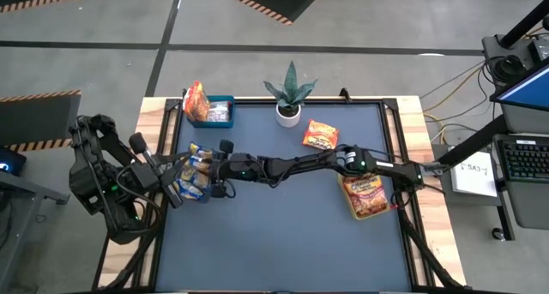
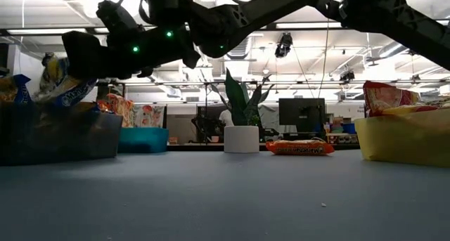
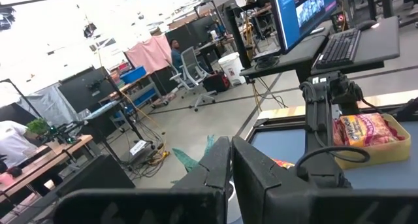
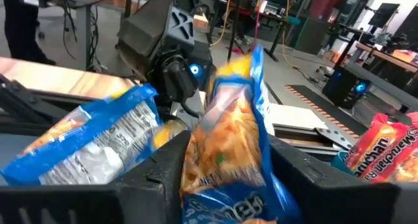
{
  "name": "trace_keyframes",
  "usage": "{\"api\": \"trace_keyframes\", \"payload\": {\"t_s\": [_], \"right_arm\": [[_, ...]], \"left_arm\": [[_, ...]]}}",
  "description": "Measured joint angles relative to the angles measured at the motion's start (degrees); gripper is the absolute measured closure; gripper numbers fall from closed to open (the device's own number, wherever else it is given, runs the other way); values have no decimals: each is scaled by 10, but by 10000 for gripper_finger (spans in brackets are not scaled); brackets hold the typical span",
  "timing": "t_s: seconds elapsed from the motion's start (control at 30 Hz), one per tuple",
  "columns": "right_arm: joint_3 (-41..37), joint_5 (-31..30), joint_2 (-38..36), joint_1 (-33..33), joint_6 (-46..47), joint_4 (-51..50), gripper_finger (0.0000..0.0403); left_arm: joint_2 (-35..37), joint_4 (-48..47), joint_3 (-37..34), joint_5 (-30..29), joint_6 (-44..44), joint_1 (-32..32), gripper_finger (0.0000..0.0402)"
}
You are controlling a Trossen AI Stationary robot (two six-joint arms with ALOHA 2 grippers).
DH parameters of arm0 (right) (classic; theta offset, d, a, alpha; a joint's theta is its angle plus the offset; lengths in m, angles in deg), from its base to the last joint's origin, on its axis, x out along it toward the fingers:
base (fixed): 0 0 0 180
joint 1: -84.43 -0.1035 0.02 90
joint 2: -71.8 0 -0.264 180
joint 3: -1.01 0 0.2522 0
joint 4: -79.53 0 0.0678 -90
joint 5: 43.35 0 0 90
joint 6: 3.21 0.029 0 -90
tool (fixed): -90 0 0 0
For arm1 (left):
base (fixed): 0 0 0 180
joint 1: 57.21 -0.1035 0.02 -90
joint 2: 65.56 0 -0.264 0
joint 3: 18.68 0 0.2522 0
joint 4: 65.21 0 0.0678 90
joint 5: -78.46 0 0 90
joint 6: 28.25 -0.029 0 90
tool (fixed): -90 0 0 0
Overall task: Sort Maruchan noodles
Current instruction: Put the blue noodle pack into the black bin
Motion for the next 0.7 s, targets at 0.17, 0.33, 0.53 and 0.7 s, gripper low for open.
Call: {"api": "trace_keyframes", "payload": {"t_s": [0.17,0.33,0.53,0.7], "right_arm": [[0,6,0,0,13,1,211],[0,71,0,0,-9,-3,193],[0,110,0,-8,-1,-16,200],[0,79,-8,-7,-1,-76,208]], "left_arm": [[0,0,0,0,4,0,402],[0,0,0,0,25,0,402],[-3,3,-4,0,35,-3,402],[-13,5,-4,0,63,-3,402]]}}
